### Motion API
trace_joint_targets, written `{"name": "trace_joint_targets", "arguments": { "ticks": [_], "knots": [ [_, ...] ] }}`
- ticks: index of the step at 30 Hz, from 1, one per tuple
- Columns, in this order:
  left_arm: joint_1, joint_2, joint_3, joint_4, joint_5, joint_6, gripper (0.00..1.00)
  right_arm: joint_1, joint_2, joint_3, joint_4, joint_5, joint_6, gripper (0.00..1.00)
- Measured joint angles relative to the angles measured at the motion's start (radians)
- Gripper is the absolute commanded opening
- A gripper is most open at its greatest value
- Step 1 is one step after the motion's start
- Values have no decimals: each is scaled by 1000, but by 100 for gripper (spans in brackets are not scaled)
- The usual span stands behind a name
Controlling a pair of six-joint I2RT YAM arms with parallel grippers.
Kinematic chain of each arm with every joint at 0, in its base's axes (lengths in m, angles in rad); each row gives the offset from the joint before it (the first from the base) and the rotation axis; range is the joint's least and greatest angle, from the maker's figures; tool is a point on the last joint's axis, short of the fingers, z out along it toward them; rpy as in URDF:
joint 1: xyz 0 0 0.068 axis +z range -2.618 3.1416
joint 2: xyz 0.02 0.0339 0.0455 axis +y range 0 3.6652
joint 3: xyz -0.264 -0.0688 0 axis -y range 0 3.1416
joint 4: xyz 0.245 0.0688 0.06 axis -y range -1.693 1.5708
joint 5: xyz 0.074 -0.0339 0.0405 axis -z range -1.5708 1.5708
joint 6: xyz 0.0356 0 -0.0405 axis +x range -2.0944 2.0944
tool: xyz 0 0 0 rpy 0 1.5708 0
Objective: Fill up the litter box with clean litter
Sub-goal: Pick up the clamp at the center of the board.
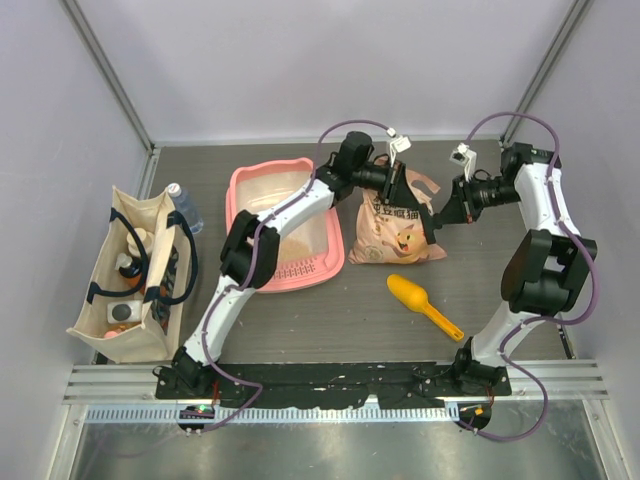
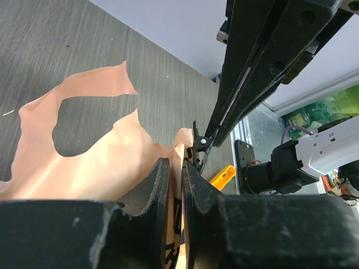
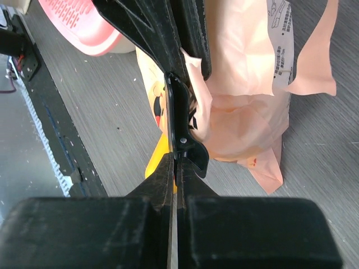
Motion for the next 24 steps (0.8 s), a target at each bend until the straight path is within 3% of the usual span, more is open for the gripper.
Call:
{"name": "trace_joint_targets", "arguments": {
  "ticks": [6, 24],
  "knots": [
    [14, 2, 0, -3, 0, 29, 30, 29, 10, 17, 32, 13, 90, 2],
    [32, 20, 9, -6, 126, 47, 39, 37, 46, 51, 53, 71, 219, 1]
  ]
}}
